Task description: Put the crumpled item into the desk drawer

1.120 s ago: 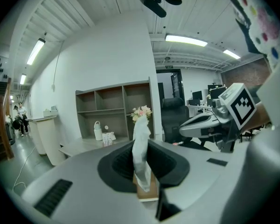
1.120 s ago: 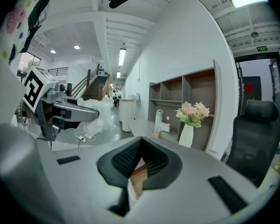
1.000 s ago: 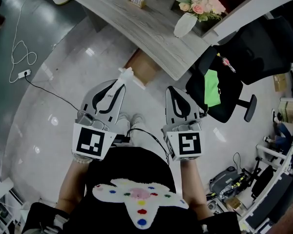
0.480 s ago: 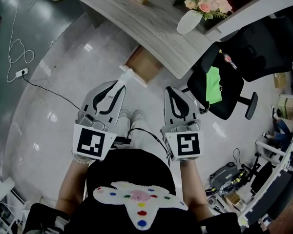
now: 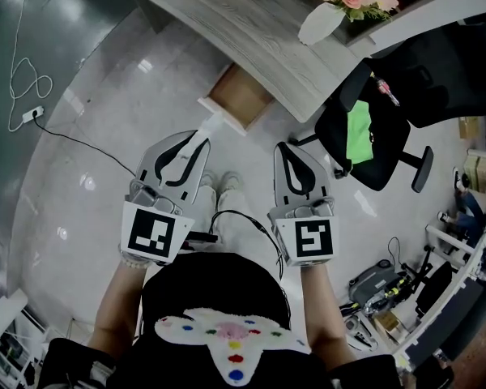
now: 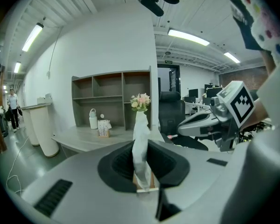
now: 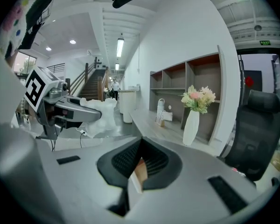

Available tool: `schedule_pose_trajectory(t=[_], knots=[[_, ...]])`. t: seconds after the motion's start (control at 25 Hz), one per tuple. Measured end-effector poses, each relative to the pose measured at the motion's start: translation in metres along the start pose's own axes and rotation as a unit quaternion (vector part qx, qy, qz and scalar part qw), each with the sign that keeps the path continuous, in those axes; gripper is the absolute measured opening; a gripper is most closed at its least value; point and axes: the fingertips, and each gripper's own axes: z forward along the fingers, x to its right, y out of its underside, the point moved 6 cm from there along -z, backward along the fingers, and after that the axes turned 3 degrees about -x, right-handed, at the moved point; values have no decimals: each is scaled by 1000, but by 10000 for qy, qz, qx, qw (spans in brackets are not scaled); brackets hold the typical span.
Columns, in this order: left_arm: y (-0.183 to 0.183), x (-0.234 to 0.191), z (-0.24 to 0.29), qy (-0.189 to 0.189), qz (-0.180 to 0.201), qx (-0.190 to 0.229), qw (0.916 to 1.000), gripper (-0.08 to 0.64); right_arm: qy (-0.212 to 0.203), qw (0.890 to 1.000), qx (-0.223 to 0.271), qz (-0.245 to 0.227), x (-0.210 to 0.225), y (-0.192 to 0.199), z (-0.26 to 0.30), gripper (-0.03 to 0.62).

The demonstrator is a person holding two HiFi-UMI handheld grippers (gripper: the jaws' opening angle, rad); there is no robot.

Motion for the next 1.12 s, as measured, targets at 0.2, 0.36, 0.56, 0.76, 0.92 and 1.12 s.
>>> schedule_pose_trajectory(t=[0.2, 0.36, 0.56, 0.76, 0.92, 1.12], knots=[[14, 2, 8, 116, -10, -135, 9998, 61, -6, 9999, -106, 103, 0, 12, 6, 5], [22, 3, 17, 224, 25, -177, 9996, 61, 45, 9993, -363, 82, 3, 25, 13, 5], [36, 4, 24, 273, -7, -291, 9992, 61, 23, 9995, -235, 207, 2, 34, 26, 5], [52, 3, 31, 288, -64, -394, 9988, 61, 100, 9992, -310, 213, 6, 50, 37, 5], [65, 1, 38, 300, -123, -473, 9984, 61, 97, 9989, -362, 276, 7, 63, 47, 5], [83, 0, 48, 346, -145, -620, 9974, 61, 97, 9982, -484, 333, 9, 79, 58, 5]])
